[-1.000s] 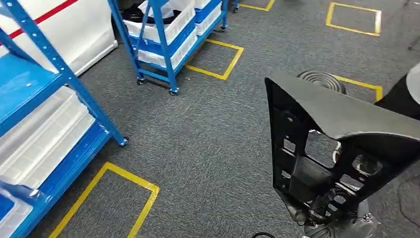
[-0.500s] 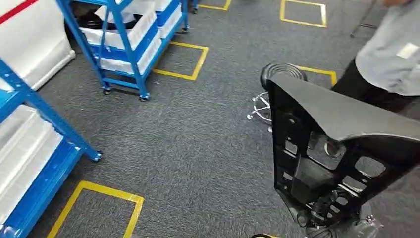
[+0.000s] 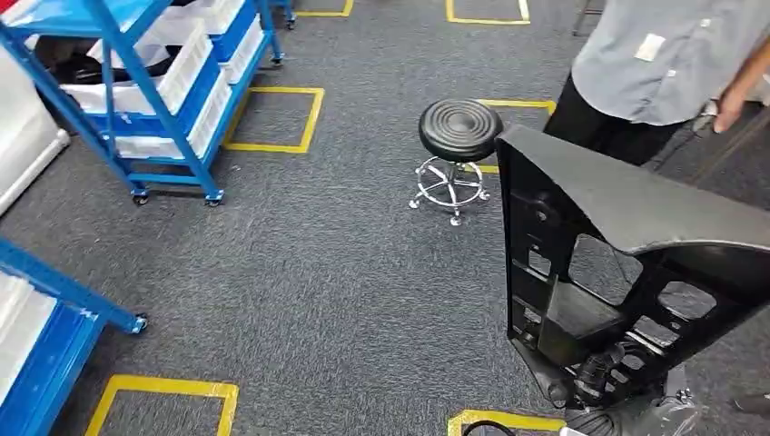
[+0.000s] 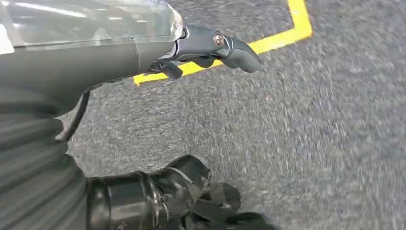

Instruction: Take the parts from the cabinet and place them on the table.

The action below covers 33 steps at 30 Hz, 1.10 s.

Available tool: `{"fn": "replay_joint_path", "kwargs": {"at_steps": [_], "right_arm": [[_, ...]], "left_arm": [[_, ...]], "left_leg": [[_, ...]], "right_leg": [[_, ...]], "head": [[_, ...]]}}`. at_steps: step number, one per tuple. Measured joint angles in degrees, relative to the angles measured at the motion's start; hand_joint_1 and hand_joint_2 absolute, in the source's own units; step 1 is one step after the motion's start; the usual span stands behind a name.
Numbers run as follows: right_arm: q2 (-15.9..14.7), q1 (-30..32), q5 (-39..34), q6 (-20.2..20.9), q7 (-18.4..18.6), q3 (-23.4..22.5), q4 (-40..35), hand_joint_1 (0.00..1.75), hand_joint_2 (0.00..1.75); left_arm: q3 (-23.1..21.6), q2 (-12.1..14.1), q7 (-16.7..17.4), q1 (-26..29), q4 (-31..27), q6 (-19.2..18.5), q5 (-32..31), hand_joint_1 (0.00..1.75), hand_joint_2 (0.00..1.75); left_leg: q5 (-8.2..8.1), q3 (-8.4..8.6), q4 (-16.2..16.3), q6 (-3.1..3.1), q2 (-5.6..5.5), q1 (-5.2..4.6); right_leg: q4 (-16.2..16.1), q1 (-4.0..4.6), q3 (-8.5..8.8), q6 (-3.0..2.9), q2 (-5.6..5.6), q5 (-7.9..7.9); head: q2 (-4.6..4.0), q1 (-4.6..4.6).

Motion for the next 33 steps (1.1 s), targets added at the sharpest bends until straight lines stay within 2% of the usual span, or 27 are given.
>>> {"fn": "replay_joint_path", "kwargs": {"at_steps": [1,2,3,4,5,6,8,9,10,11,12,13,14,15,16,17,18,19,20,24,25,26,27,29,30,31,33], "right_arm": [[0.0,0.0,0.0,0.0,0.0,-0.1,0.0,1.75,1.75],[0.0,0.0,0.0,0.0,0.0,-0.1,0.0,1.75,1.75],[0.0,0.0,-0.1,0.0,0.0,-0.2,0.0,1.75,1.75],[0.0,0.0,-0.1,0.0,0.0,-0.2,0.0,1.75,1.75],[0.0,-0.1,-0.1,0.0,0.0,-0.2,0.0,1.75,1.75],[0.0,-0.1,-0.1,0.0,0.0,-0.2,0.0,1.75,1.75],[0.0,0.0,-0.1,0.0,0.0,-0.3,0.0,1.75,1.75],[0.0,0.1,-0.1,0.0,0.0,-0.3,0.0,1.75,1.75],[0.0,0.1,-0.1,0.0,0.0,-0.3,0.0,1.75,1.75],[0.0,0.1,-0.1,0.0,0.0,-0.3,0.0,1.75,1.75],[0.0,0.0,-0.2,0.0,0.0,-0.3,0.0,1.75,1.75],[0.0,0.1,-0.2,0.0,0.0,-0.3,0.0,1.75,1.75],[0.0,0.1,-0.2,0.0,0.0,-0.3,0.0,1.75,1.75],[0.0,0.1,-0.2,0.0,0.0,-0.3,0.0,1.75,1.75],[0.0,0.2,-0.2,0.0,0.0,-0.3,0.0,1.75,1.75],[0.0,0.2,-0.2,0.0,0.0,-0.3,0.0,1.75,1.75],[0.0,0.2,-0.2,0.0,0.0,-0.4,0.0,1.75,1.75],[0.0,0.2,-0.2,0.0,0.0,-0.4,0.0,1.75,1.75],[0.0,0.1,-0.2,0.0,0.0,-0.4,0.0,1.75,1.75],[0.0,0.2,-0.2,0.0,0.0,-0.5,0.0,1.75,1.75],[0.0,0.3,-0.2,0.0,0.0,-0.5,0.0,1.75,1.75],[0.0,0.3,-0.1,0.0,0.0,-0.5,0.0,1.75,1.75],[0.0,0.2,-0.1,0.0,0.0,-0.6,0.0,1.75,1.75],[0.2,0.3,0.0,0.0,0.0,-0.6,0.0,1.75,1.75],[0.2,0.3,0.0,0.0,0.0,-0.6,0.0,1.75,1.75],[0.2,0.4,0.0,0.0,0.0,-0.6,0.0,1.75,1.75],[0.2,0.5,0.0,0.0,0.0,-0.6,0.0,1.75,1.75]], "left_arm": [[0.0,0.0,0.0,0.0,0.0,0.0,0.0,0.00,1.75],[0.0,0.0,0.0,0.0,0.0,0.0,0.0,0.00,1.75],[0.0,0.0,0.0,-0.1,0.0,-0.1,0.0,0.00,1.75],[0.0,0.0,0.0,0.0,0.0,-0.1,0.0,0.00,1.75],[0.0,0.0,0.0,0.1,0.0,-0.1,0.0,0.00,1.75],[0.0,0.0,0.0,0.0,0.0,-0.2,0.0,0.00,1.75],[0.0,0.0,0.1,-0.4,0.0,-0.3,-0.1,0.00,1.75],[0.1,0.0,0.1,-0.4,0.0,-0.4,-0.1,0.00,1.75],[0.1,-0.1,0.2,-0.4,0.0,-0.5,-0.1,0.00,1.75],[0.1,0.0,0.2,-0.3,0.0,-0.6,-0.1,0.00,1.75],[0.1,0.0,0.2,-0.1,0.0,-0.7,-0.2,0.00,1.75],[0.1,0.0,0.2,0.0,0.0,-0.7,-0.2,0.00,1.75],[0.1,0.0,0.2,0.1,0.0,-0.7,-0.3,0.00,1.75],[0.2,0.0,0.3,0.2,0.0,-0.7,-0.3,0.00,1.75],[0.2,0.0,0.3,0.2,0.0,-0.7,-0.3,0.00,1.75],[0.2,0.0,0.3,0.1,0.0,-0.7,-0.3,0.00,1.75],[0.2,0.0,0.2,0.0,0.0,-0.7,-0.3,0.00,1.75],[0.2,0.0,0.1,0.0,0.0,-0.7,-0.3,0.00,1.75],[0.2,0.0,0.0,0.1,0.0,-0.7,-0.3,0.00,1.75],[0.2,0.0,-0.1,-0.2,0.0,-0.7,-0.3,0.00,1.75],[0.2,0.0,-0.1,-0.3,0.0,-0.7,-0.4,0.00,1.75],[0.2,0.0,-0.1,-0.3,0.0,-0.7,-0.4,0.00,1.75],[0.2,0.0,-0.2,-0.2,0.0,-0.7,-0.4,0.00,1.75],[0.2,0.0,-0.3,0.0,0.0,-0.7,-0.4,0.00,1.75],[0.3,0.0,-0.4,0.1,0.0,-0.7,-0.4,0.00,1.75],[0.3,0.0,-0.4,0.2,0.0,-0.7,-0.3,0.00,1.75],[0.4,0.0,-0.6,0.2,0.0,-0.7,-0.2,0.00,1.75]], "left_leg": [[1.75,0.31,-1.4,0.11,-0.01,0.00],[4.33,1.61,-4.8,0.26,-0.10,0.00],[8.07,4.21,-11.0,0.52,-0.94,0.04],[10.02,5.78,-14.9,0.72,-2.27,0.09],[9.50,6.49,-16.7,0.95,-4.45,0.02],[9.25,6.96,-18.1,0.95,-4.22,0.10],[9.35,6.89,-17.7,1.22,-3.51,-0.18],[9.68,7.03,-18.2,1.68,-2.80,0.00],[10.08,7.29,-18.8,2.17,-1.92,0.48],[10.21,7.47,-19.2,2.44,-1.54,0.30],[10.26,7.49,-19.2,2.61,-0.74,0.16],[10.19,7.46,-19.1,2.71,0.03,0.03],[10.07,7.45,-19.1,2.84,0.79,-0.03],[9.94,7.45,-19.0,2.82,1.55,-0.07],[9.79,7.55,-19.0,2.78,2.30,-0.07],[9.61,7.71,-18.9,2.65,2.93,-0.07],[9.37,8.00,-18.9,2.52,3.54,-0.06],[9.10,8.38,-18.9,2.28,4.03,-0.06],[8.88,8.59,-18.9,1.95,4.57,-0.26],[8.45,9.03,-18.8,0.99,6.78,-0.53],[7.85,8.73,-18.5,0.65,6.42,-0.30],[6.44,8.36,-16.8,0.46,3.22,-0.09],[4.31,6.82,-13.3,0.41,1.37,-0.02],[0.03,2.07,-3.6,0.19,0.09,0.06],[-0.50,0.56,-0.7,0.16,0.05,0.06],[0.42,0.22,-0.5,0.20,0.04,0.06],[4.93,2.51,-6.4,0.42,-0.20,0.08]], "right_leg": [[0.1,0.00,0.11,-0.03,0.83,-0.02],[0.1,-0.01,0.25,-0.02,1.64,-0.04],[0.2,-0.04,0.50,0.10,2.65,-0.14],[0.3,-0.08,0.56,0.17,3.17,-0.21],[0.5,0.18,0.37,0.40,3.71,-0.30],[0.7,0.05,-0.04,0.70,4.40,-0.21],[0.5,-0.38,-0.41,1.49,5.26,0.19],[0.3,-0.19,-0.56,1.88,5.83,0.34],[0.9,-0.29,-0.49,1.87,5.33,-0.36],[2.6,0.08,-1.21,2.13,2.14,-1.75],[6.2,0.06,-3.02,2.40,0.23,-3.99],[11.5,-0.10,-5.51,2.68,-0.74,-6.42],[15.3,-0.27,-7.36,2.86,-1.06,-7.78],[17.5,-0.41,-8.54,3.01,-1.19,-8.01],[16.9,-0.58,-8.31,3.16,-1.36,-6.83],[13.9,-0.75,-6.75,3.25,-1.63,-4.72],[8.7,-0.79,-4.00,3.24,-2.32,-2.05],[3.4,-0.74,-1.09,3.07,-3.94,0.17],[0.7,-0.12,0.45,2.81,-6.90,-0.71],[0.3,0.44,-0.27,1.64,-4.11,-0.22],[-0.2,-0.27,0.07,1.17,-3.51,0.11],[-0.4,-0.28,0.14,0.84,-2.98,0.21],[-0.4,-0.30,0.04,0.50,-2.53,0.29],[-0.3,-0.18,-0.11,0.32,-1.01,0.31],[-0.3,-0.15,-0.11,0.31,-0.26,0.32],[-0.2,-0.14,-0.08,0.31,0.53,0.32],[0.0,-0.18,0.02,0.35,2.03,0.29]], "head": [[0.00,0.00],[0.00,0.00],[0.00,0.00],[0.00,0.00],[0.00,0.04],[0.00,0.02],[0.00,0.00],[0.00,0.07],[0.00,0.04],[0.00,0.34],[0.00,0.42],[0.00,0.42],[0.00,0.42],[0.00,0.42],[0.00,0.42],[0.00,0.42],[0.00,0.42],[0.00,0.42],[0.00,0.44],[0.00,0.37],[0.00,0.35],[0.00,0.31],[0.00,0.24],[0.00,0.24],[0.00,0.22],[0.00,0.22],[0.00,0.22]]}}
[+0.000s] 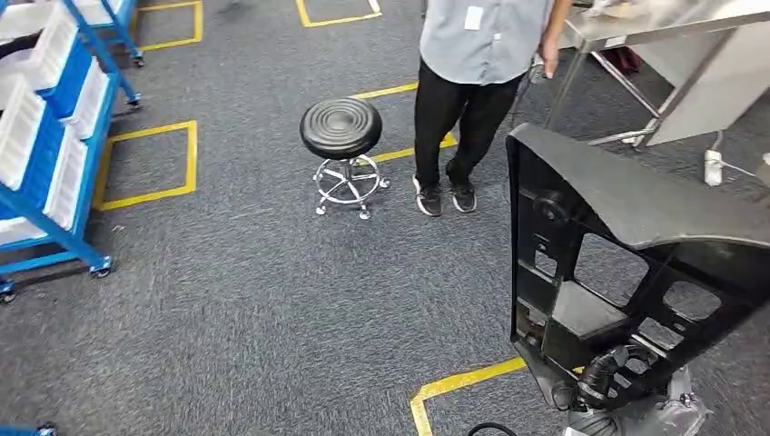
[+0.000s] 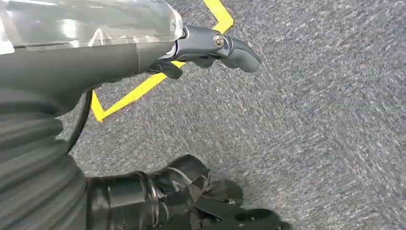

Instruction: Take the parts from the cabinet and place them on the table.

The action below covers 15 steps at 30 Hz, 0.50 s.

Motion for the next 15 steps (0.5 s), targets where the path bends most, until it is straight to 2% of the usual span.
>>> {"fn": "replay_joint_path", "kwargs": {"at_steps": [2,4,5,6,7,8,9,10,11,12,13,14,15], "right_arm": [[0.0,0.0,0.0,0.0,0.0,0.0,0.0,1.75,1.75],[0.0,0.0,0.0,0.0,0.0,0.0,0.0,1.75,1.75],[0.0,0.0,0.0,0.0,0.0,0.0,0.0,1.75,1.75],[0.0,0.0,0.0,0.0,0.0,0.0,0.0,1.75,1.75],[0.2,0.2,-0.2,0.0,0.0,0.0,0.0,1.75,1.75],[0.2,0.3,-0.2,0.0,0.0,0.0,0.0,1.75,1.75],[0.2,0.5,-0.2,0.0,0.0,0.0,0.0,1.75,1.75],[0.2,0.5,-0.2,0.0,0.0,0.0,0.0,1.75,1.75],[0.2,0.4,-0.2,0.0,0.0,0.0,0.0,1.75,1.75],[0.2,0.3,-0.2,0.0,0.0,0.0,0.0,1.75,1.75],[0.2,0.4,-0.2,0.0,0.0,0.0,0.0,1.75,1.75],[0.2,0.4,-0.2,0.0,0.0,0.0,0.2,1.75,1.75],[0.2,0.4,-0.2,0.0,0.0,0.0,0.3,1.75,1.75]], "left_arm": [[0.0,0.0,0.0,0.0,0.0,0.0,0.0,0.00,1.75],[0.0,0.0,0.0,0.0,0.0,0.0,0.0,0.00,1.75],[0.0,0.0,0.0,0.0,0.0,0.0,0.0,0.00,1.75],[0.3,0.0,0.0,0.1,0.0,0.1,0.2,0.00,1.75],[0.6,0.0,0.0,-0.3,0.0,0.3,0.2,0.00,1.75],[0.6,0.0,0.1,-0.3,0.0,0.4,0.4,0.00,1.75],[0.6,0.0,0.2,-0.4,0.0,0.5,0.3,0.00,1.75],[0.6,0.0,0.2,-0.3,0.0,0.5,0.3,0.00,1.75],[0.7,0.0,0.2,-0.3,0.0,0.7,0.3,0.00,1.75],[0.7,0.0,0.2,-0.1,0.0,0.7,0.4,0.00,1.75],[0.7,0.0,0.3,0.0,0.0,0.8,0.3,0.00,1.75],[0.7,0.0,0.3,0.1,0.0,0.9,0.4,0.00,1.75],[0.7,0.0,0.4,0.1,0.0,0.9,0.4,0.00,1.75]], "left_leg": [[0.00,0.00,0.0,0.00,0.00,0.00],[0.71,0.52,-1.2,0.04,-0.11,0.01],[2.94,2.31,-5.3,0.16,-0.70,0.05],[3.82,4.45,-11.2,0.37,-4.49,0.20],[4.04,4.49,-11.0,1.00,-3.42,-0.13],[4.52,4.66,-11.7,1.63,-2.61,0.20],[4.76,4.74,-11.9,2.00,-1.98,0.30],[4.79,4.77,-12.0,2.07,-1.77,0.25],[4.88,4.72,-12.1,2.41,-1.20,0.21],[4.88,4.61,-12.1,2.48,-0.53,0.06],[4.80,4.59,-12.1,2.59,0.30,-0.05],[4.76,4.55,-12.1,2.66,1.19,-0.10],[4.70,4.58,-12.1,2.61,2.02,-0.12]], "right_leg": [[0.0,0.00,0.00,0.00,0.00,0.00],[0.1,-0.01,0.01,0.02,0.19,-0.01],[0.2,-0.04,0.05,0.10,0.78,-0.07],[1.0,0.15,-0.55,0.75,1.98,-0.21],[0.5,-0.29,-0.99,1.79,3.35,0.39],[0.6,-0.15,-1.28,2.23,3.74,0.44],[1.1,-0.20,-1.23,2.22,1.85,0.02],[1.5,-0.03,-1.40,2.30,0.58,-0.34],[3.9,0.14,-2.59,2.53,-1.87,-2.30],[7.9,0.00,-4.39,2.77,-2.76,-4.58],[12.4,-0.16,-6.43,2.94,-3.09,-6.67],[16.4,-0.28,-8.30,3.11,-3.18,-8.11],[17.9,-0.38,-8.99,3.26,-3.24,-8.08]], "head": [[0.00,0.00],[0.00,0.00],[0.00,0.00],[0.00,0.02],[0.00,0.04],[0.00,0.04],[0.00,0.07],[0.00,0.11],[0.00,0.22],[0.00,0.22],[0.00,0.20],[0.00,0.22],[0.00,0.20]]}}
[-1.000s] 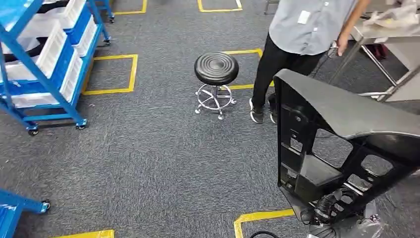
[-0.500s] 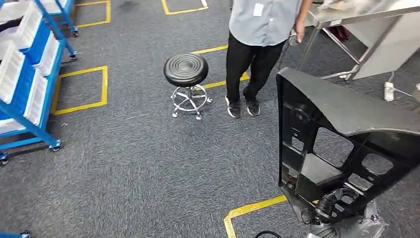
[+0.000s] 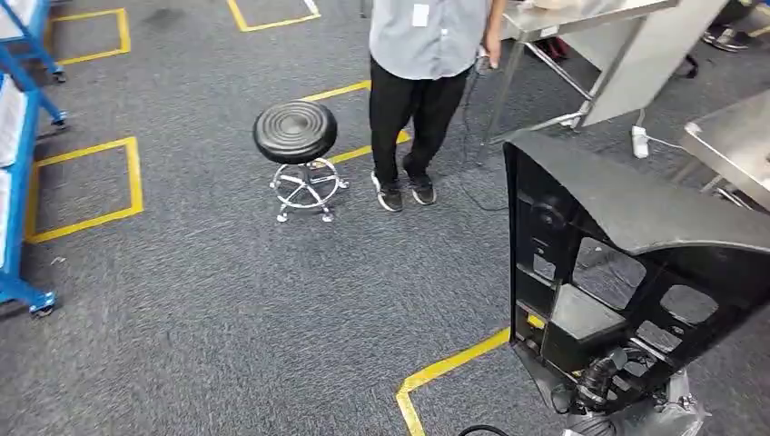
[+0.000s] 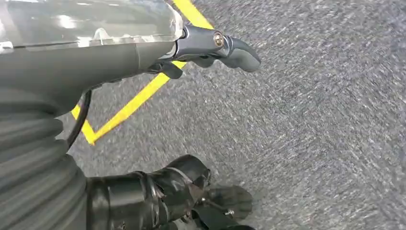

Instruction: Take the parts from the cabinet and place them on the table.

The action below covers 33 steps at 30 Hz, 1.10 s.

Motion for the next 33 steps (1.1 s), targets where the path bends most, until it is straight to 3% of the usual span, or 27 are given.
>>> {"fn": "replay_joint_path", "kwargs": {"at_steps": [1,3,4,5,9,11,12,14,15,16,17,18,19,20,21,23,25,26,27,29,30,31,32,33], "right_arm": [[0.0,0.0,0.0,0.0,0.0,0.0,0.2,1.75,1.75],[0.0,0.0,0.0,0.0,0.0,0.0,0.2,1.75,1.75],[0.0,0.0,0.0,0.0,0.0,0.0,0.2,1.75,1.75],[0.0,-0.2,0.0,0.0,0.0,0.0,0.3,1.75,1.75],[0.0,-0.1,0.0,0.0,0.0,0.0,0.4,1.75,1.75],[0.2,-0.2,0.1,0.0,0.0,0.0,0.4,1.75,1.75],[0.2,-0.3,0.0,0.0,0.0,0.0,0.5,1.75,1.75],[0.2,-0.3,0.1,0.0,0.0,0.0,0.7,1.75,1.75],[0.2,-0.3,0.1,0.0,0.0,0.0,0.7,1.75,1.75],[0.2,-0.3,0.1,0.0,0.0,0.0,0.8,1.75,1.75],[0.2,-0.3,0.1,0.0,0.0,0.0,0.9,1.75,1.75],[0.3,-0.3,0.1,0.0,0.0,0.0,0.9,1.75,1.75],[0.3,-0.3,0.1,0.0,0.0,0.0,0.9,1.75,1.75],[0.3,-0.3,0.1,0.0,0.0,0.0,0.9,1.75,1.75],[0.3,-0.4,0.1,0.0,0.0,0.0,0.9,1.75,1.75],[0.3,-0.2,0.1,0.0,0.0,0.0,0.9,1.75,1.75],[0.3,-0.1,0.1,0.0,0.0,0.0,1.0,1.75,1.75],[0.3,0.0,0.1,0.0,0.0,0.0,1.0,1.75,1.75],[0.3,-0.2,0.1,0.0,0.0,0.0,1.0,1.75,1.75],[0.3,-0.3,0.1,0.0,0.0,0.0,1.1,1.75,1.75],[0.3,-0.3,0.1,0.0,0.0,0.0,1.2,1.75,1.75],[0.3,-0.3,0.1,0.0,0.0,0.0,1.2,1.75,1.75],[0.3,-0.3,0.1,0.0,0.0,0.0,1.3,1.75,1.75],[0.3,-0.3,0.1,0.0,0.0,0.0,1.3,1.75,1.75]], "left_arm": [[0.0,0.0,0.0,0.0,0.0,0.0,0.0,0.00,1.75],[0.0,0.0,0.0,-0.2,0.0,0.0,0.0,0.00,1.75],[0.0,0.0,0.0,-0.2,0.0,0.0,0.0,0.00,1.75],[0.0,-0.1,0.0,-0.1,0.0,0.0,0.0,0.00,1.75],[0.0,-0.1,-0.2,-0.6,0.0,0.1,0.0,0.00,1.75],[0.0,-0.1,-0.2,-0.6,0.0,0.1,0.0,0.00,1.75],[0.0,-0.1,-0.2,-0.5,0.0,0.1,0.0,0.00,1.75],[0.0,-0.1,-0.2,-0.3,0.0,0.1,0.0,0.00,1.75],[0.0,-0.1,-0.2,-0.2,0.0,0.1,0.0,0.00,1.75],[0.0,-0.1,-0.2,-0.1,0.0,0.1,0.0,0.00,1.75],[0.0,-0.1,-0.2,-0.1,0.0,0.1,0.0,0.00,1.75],[0.0,-0.1,-0.2,-0.1,0.0,0.1,0.0,0.00,1.75],[0.0,-0.1,-0.2,-0.1,0.0,0.1,0.0,0.00,1.75],[0.0,-0.1,-0.2,0.0,0.0,0.1,0.0,0.00,1.75],[0.0,-0.1,-0.2,0.0,0.0,0.1,0.0,0.00,1.75],[0.0,0.0,-0.2,-0.2,0.0,0.1,0.0,0.00,1.75],[0.0,-0.1,-0.2,-0.2,0.0,0.0,0.0,0.00,1.75],[0.0,0.0,-0.2,-0.3,0.0,0.0,0.0,0.00,1.75],[0.0,0.0,-0.2,-0.3,0.0,-0.1,0.0,0.00,1.75],[0.0,0.0,-0.4,0.1,0.0,-0.3,0.0,0.00,1.75],[0.1,0.0,-0.4,0.2,0.0,-0.4,0.0,0.00,1.75],[0.1,0.1,-0.5,0.1,0.0,-0.5,0.0,0.00,1.75],[0.1,0.1,-0.5,0.1,0.0,-0.6,0.0,0.00,1.75],[0.1,0.1,-0.6,0.0,0.0,-0.7,0.0,0.00,1.75]], "left_leg": [[-0.11,0.08,0.0,-0.03,0.82,-0.02],[-0.39,0.50,0.0,-0.21,1.99,-0.04],[-0.58,0.84,0.0,-0.42,2.47,-0.07],[-0.84,0.96,0.1,-0.79,3.04,-0.44],[-1.27,1.59,-0.1,-1.77,5.46,-0.66],[-3.52,0.41,2.8,-2.38,0.35,-0.09],[-5.75,-1.43,6.7,-2.46,-1.00,-0.02],[-9.47,-5.89,15.7,-2.70,-1.79,0.06],[-9.58,-7.45,18.4,-2.80,-1.79,0.10],[-8.06,-7.42,17.6,-2.87,-1.80,0.20],[-5.46,-6.22,14.4,-2.92,-1.88,0.33],[-2.60,-4.25,9.7,-2.99,-2.31,0.51],[-0.10,-2.15,4.8,-3.08,-3.66,0.78],[-1.14,-1.36,3.1,-3.05,-7.30,1.16],[-0.95,-1.36,2.4,-2.60,-7.64,1.12],[-0.88,-1.44,2.6,-1.98,-6.52,0.60],[-0.26,-1.19,1.8,-0.97,-4.80,1.18],[-0.18,-1.11,1.5,-0.70,-4.32,1.04],[-0.15,-1.11,1.5,-0.43,-3.52,0.93],[-0.27,-1.19,1.5,-0.25,-1.77,0.51],[-0.35,-1.19,1.5,-0.14,-0.91,0.39],[-0.40,-1.15,1.5,-0.10,-0.17,0.30],[-0.49,-1.07,1.5,-0.09,0.53,0.18],[-0.61,-0.89,1.5,-0.12,1.14,0.05]], "right_leg": [[-1.7,-0.09,0.92,0.06,-0.19,1.53],[-10.7,-0.10,5.99,-0.22,-1.18,6.20],[-15.8,0.12,8.96,-0.68,-3.07,8.08],[-18.0,1.13,9.95,-1.07,-5.65,7.01],[-18.5,1.00,9.53,-1.97,-2.84,7.48],[-19.1,0.32,9.97,-2.56,-1.72,7.94],[-19.1,0.27,9.86,-2.86,-1.23,8.00],[-19.0,0.29,9.78,-2.90,0.13,7.99],[-18.8,0.27,9.72,-2.90,1.01,7.98],[-18.7,0.20,9.74,-2.89,1.90,7.95],[-18.4,0.12,9.73,-2.75,2.80,7.81],[-18.1,-0.02,9.73,-2.47,3.59,7.62],[-17.6,-0.15,9.67,-2.15,4.25,7.35],[-17.2,-0.15,9.23,-1.80,4.79,7.13],[-16.4,0.13,8.57,-1.43,5.55,7.06],[-16.9,-0.34,8.24,-0.60,6.64,7.58],[-16.7,-0.49,7.97,-0.13,7.39,7.56],[-15.3,-0.07,7.40,0.04,4.13,6.43],[-12.2,-0.01,5.85,0.25,1.97,4.42],[-3.5,-0.16,1.73,0.56,0.17,0.38],[-1.0,-0.17,0.51,0.56,-0.04,-0.19],[-0.8,-0.17,0.48,0.52,-0.18,0.41],[-3.1,-0.16,1.78,0.37,-0.33,2.15],[-7.6,-0.08,4.29,0.04,-0.65,4.59]], "head": [[0.00,0.02],[0.00,0.02],[0.00,0.02],[0.00,0.02],[0.00,-0.02],[0.00,-0.07],[0.00,-0.15],[0.00,-0.15],[0.00,-0.17],[0.00,-0.15],[0.00,-0.15],[0.00,-0.17],[0.00,-0.15],[0.00,-0.13],[0.00,-0.04],[0.00,-0.17],[0.00,-0.15],[0.00,0.15],[0.00,0.26],[0.00,0.22],[0.00,0.24],[0.00,0.22],[0.00,0.24],[0.00,0.22]]}}
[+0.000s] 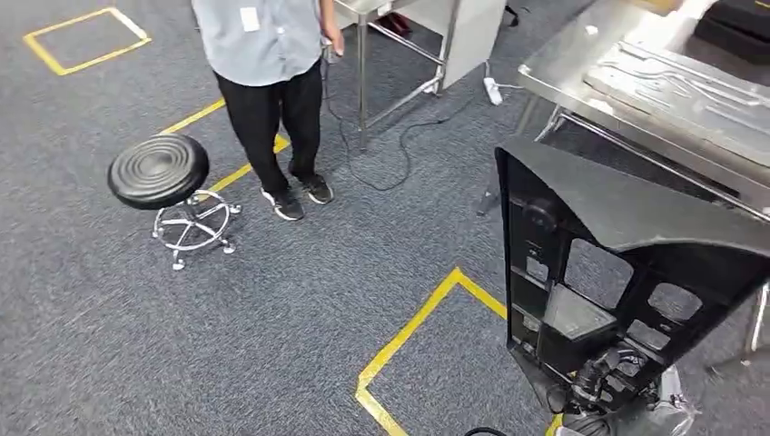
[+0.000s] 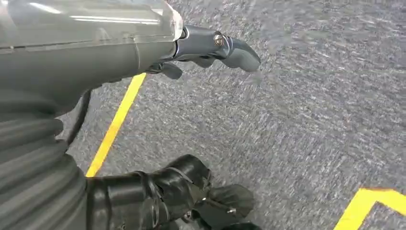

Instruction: Take the parts from the cabinet and place them on the table.

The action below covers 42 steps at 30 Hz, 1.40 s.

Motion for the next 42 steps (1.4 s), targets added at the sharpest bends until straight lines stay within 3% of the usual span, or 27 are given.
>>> {"fn": "replay_joint_path", "kwargs": {"at_steps": [1,2,3,6,7,9,12,13,15,16,17,18,22,23,24,25,27,28,29,31,33,34,35,37,38,40,42], "right_arm": [[0.0,0.0,0.0,0.0,0.0,0.0,0.0,1.75,1.75],[0.0,-0.1,0.0,0.0,0.0,0.0,0.0,1.75,1.75],[0.0,-0.2,0.0,0.0,0.0,0.0,0.0,1.75,1.75],[0.0,-0.1,-0.1,0.0,0.0,0.0,0.0,1.75,1.75],[0.0,-0.1,-0.1,0.0,0.0,0.0,0.0,1.75,1.75],[0.0,-0.3,-0.1,0.0,0.0,0.0,0.0,1.75,1.75],[0.0,-0.3,-0.1,0.0,0.0,0.0,0.2,1.75,1.75],[0.0,-0.3,-0.2,0.0,0.0,0.0,0.3,1.75,1.75],[0.0,-0.3,-0.2,0.0,0.0,0.0,0.3,1.75,1.75],[0.0,-0.3,-0.2,0.0,0.0,0.0,0.3,1.75,1.75],[0.0,-0.3,-0.2,0.0,0.0,0.0,0.3,1.75,1.75],[0.0,-0.4,-0.2,0.0,0.0,0.0,0.3,1.75,1.75],[0.0,-0.3,-0.3,0.0,0.0,0.0,0.3,1.75,1.75],[0.0,-0.1,-0.3,0.0,0.0,0.0,0.4,1.75,1.75],[-0.1,-0.3,-0.3,0.0,0.0,0.0,0.4,1.75,1.75],[-0.1,-0.6,-0.3,0.0,0.0,0.0,0.5,1.75,1.75],[-0.1,-0.6,-0.3,0.0,0.0,0.0,1.0,1.75,1.75],[-0.2,-0.6,-0.3,0.0,0.0,0.1,1.3,1.75,1.75],[-0.4,-0.6,-0.2,0.0,0.0,0.2,1.6,1.75,1.75],[-0.6,-0.6,0.0,0.0,0.0,0.5,1.9,1.75,1.75],[-0.6,-0.6,0.0,0.0,0.0,0.5,1.9,1.75,1.75],[-0.7,-0.6,0.1,0.0,0.0,0.6,2.0,1.75,1.75],[-1.1,-0.9,0.5,0.0,0.0,1.6,2.7,1.75,1.75],[-1.6,-0.9,0.5,0.0,0.0,2.1,3.4,1.75,1.75],[-1.7,-0.8,0.6,0.0,0.0,2.4,3.7,1.75,1.75],[-1.9,-1.2,0.8,0.0,0.0,2.8,4.1,1.75,1.75],[-2.2,-1.3,1.0,0.0,0.2,3.3,4.7,1.75,1.75]], "left_arm": [[0.0,0.0,0.0,-0.1,0.0,0.0,0.0,0.00,1.75],[0.0,-0.1,0.0,-0.1,0.0,-0.1,0.0,0.00,1.75],[0.0,-0.1,-0.1,-0.1,0.0,-0.1,0.0,0.00,1.75],[0.0,-0.1,-0.5,-0.4,0.0,-0.3,0.0,0.00,1.75],[0.0,-0.2,-0.5,-0.5,0.0,-0.3,0.0,0.00,1.75],[0.0,-0.1,-0.6,-0.5,0.0,-0.3,0.0,0.00,1.75],[0.0,-0.1,-0.6,-0.2,0.0,-0.3,0.0,0.00,1.75],[0.0,0.0,-0.6,-0.1,0.0,-0.3,0.0,0.00,1.75],[0.0,0.0,-0.6,0.0,0.0,-0.3,0.0,0.00,1.75],[0.0,0.0,-0.6,0.0,0.0,-0.3,0.0,0.00,1.75],[0.0,0.0,-0.6,0.0,0.0,-0.3,0.0,0.00,1.75],[0.0,0.0,-0.7,0.1,0.0,-0.3,0.0,0.00,1.75],[0.0,0.1,-0.9,-0.2,0.0,-0.3,0.0,0.00,1.75],[0.0,0.1,-0.9,-0.2,0.0,-0.4,0.0,0.00,1.75],[0.0,0.1,-1.0,-0.2,0.0,-0.4,0.0,0.00,1.75],[0.0,0.1,-1.0,-0.2,0.0,-0.4,-0.1,0.00,1.75],[0.0,0.1,-1.2,0.0,0.0,-0.6,-0.1,0.00,1.75],[0.0,0.2,-1.2,0.1,0.0,-0.7,-0.1,0.00,1.75],[0.0,0.3,-1.2,0.0,0.0,-1.0,-0.1,0.00,1.75],[0.0,0.3,-1.6,-0.1,0.0,-1.3,-0.2,0.00,1.75],[0.0,0.3,-1.6,-0.1,0.0,-1.3,-0.2,0.00,1.75],[0.0,0.3,-1.7,-0.1,0.0,-1.3,-0.3,0.00,1.75],[0.0,0.3,-2.3,-0.1,0.0,-1.4,-0.3,0.00,1.75],[0.0,0.3,-2.4,-0.4,0.0,-1.5,-0.3,0.00,1.75],[0.0,0.3,-2.4,-0.5,0.0,-1.6,-0.3,0.00,1.75],[0.0,0.3,-2.5,-0.4,0.0,-1.8,-0.3,0.00,1.75],[0.0,0.4,-2.5,-0.3,0.0,-2.1,-0.4,0.00,1.75]], "left_leg": [[-0.16,0.32,0.0,-0.11,0.54,-0.11],[-0.25,0.51,0.0,-0.21,0.98,-0.10],[-0.46,0.51,0.0,-0.55,1.47,-0.44],[-0.43,1.03,-0.5,-1.09,3.01,-0.31],[-0.84,1.24,-0.4,-1.56,2.94,-0.52],[-3.67,-0.30,3.6,-1.80,-1.80,-0.23],[-8.93,-6.49,16.1,-2.30,-2.98,0.04],[-8.32,-7.19,17.0,-2.41,-2.98,0.08],[-3.51,-4.97,11.2,-2.56,-3.12,0.32],[-0.49,-2.57,5.7,-2.64,-3.87,0.53],[0.75,-0.96,1.4,-2.68,-6.23,0.89],[-0.31,-0.65,0.6,-2.51,-8.00,0.68],[0.32,-0.53,0.4,-0.92,-5.74,0.68],[0.53,-0.31,0.1,-0.57,-4.81,0.81],[0.58,-0.25,-0.1,-0.19,-4.37,0.84],[0.55,-0.29,-0.1,-0.13,-3.67,0.74],[0.34,-0.26,-0.1,-0.02,-2.11,0.54],[0.23,-0.20,-0.1,0.00,-1.33,0.51],[0.09,-0.06,-0.1,-0.04,-0.64,0.48],[-0.29,0.50,-0.1,-0.17,0.47,0.38],[-0.29,0.50,-0.1,-0.17,0.47,0.38],[-0.44,0.78,-0.1,-0.24,0.80,0.29],[-0.90,1.30,-0.3,-0.96,2.49,-0.05],[-0.99,2.05,-0.9,-1.60,3.90,-0.18],[-1.63,2.12,-0.6,-1.91,3.04,0.07],[-5.00,-0.30,5.0,-2.05,-1.72,0.12],[-8.60,-4.90,13.8,-2.29,-2.91,0.16]], "right_leg": [[-5.9,0.35,3.36,-0.61,-1.29,2.52],[-9.6,0.98,5.21,-1.26,-3.99,2.33],[-9.9,1.36,5.31,-1.52,-4.42,2.31],[-10.0,1.61,4.89,-1.97,-2.45,2.51],[-11.2,0.70,5.72,-2.52,-1.69,3.13],[-11.8,0.47,6.02,-2.90,-0.86,3.55],[-11.7,0.43,5.91,-3.04,1.17,3.49],[-11.6,0.41,5.91,-3.03,1.97,3.48],[-11.1,0.20,5.97,-2.68,3.67,3.23],[-10.6,0.06,5.94,-2.35,4.50,2.98],[-10.0,-0.06,5.69,-2.04,4.96,2.61],[-9.1,0.23,5.10,-1.54,5.61,2.29],[-9.7,-0.11,4.52,-0.29,7.63,2.89],[-8.9,-0.05,4.36,-0.16,5.87,2.30],[-6.6,0.18,3.14,0.15,2.86,0.63],[-3.0,0.09,1.36,0.46,1.54,-1.32],[5.4,-0.15,-2.88,0.81,0.59,-4.63],[7.0,-0.16,-3.82,0.84,0.45,-4.46],[5.8,-0.15,-3.32,0.79,0.35,-3.06],[-2.1,0.01,0.72,0.21,-0.39,1.66],[-2.1,0.01,0.72,0.21,-0.39,1.66],[-5.6,0.20,2.59,-0.16,-1.27,3.31],[-9.9,1.53,4.43,-1.42,-3.76,3.22],[-10.4,1.49,4.38,-1.84,-2.26,3.38],[-11.4,0.40,5.32,-2.18,-1.65,3.91],[-11.8,0.42,5.43,-2.69,-0.55,4.15],[-11.7,0.46,5.39,-2.84,0.87,4.05]], "head": [[0.00,0.00],[0.00,0.00],[0.00,-0.06],[0.00,-0.02],[0.00,-0.06],[0.00,-0.20],[0.00,-0.24],[0.00,-0.24],[0.00,-0.24],[0.00,-0.24],[0.00,-0.24],[0.00,-0.26],[0.00,-0.22],[0.00,-0.13],[0.00,0.22],[0.00,0.20],[0.00,0.20],[0.00,0.20],[0.00,0.20],[0.00,0.22],[0.00,0.22],[0.00,0.20],[0.00,0.13],[0.00,0.18],[0.00,0.11],[0.00,-0.09],[0.00,-0.13]]}}
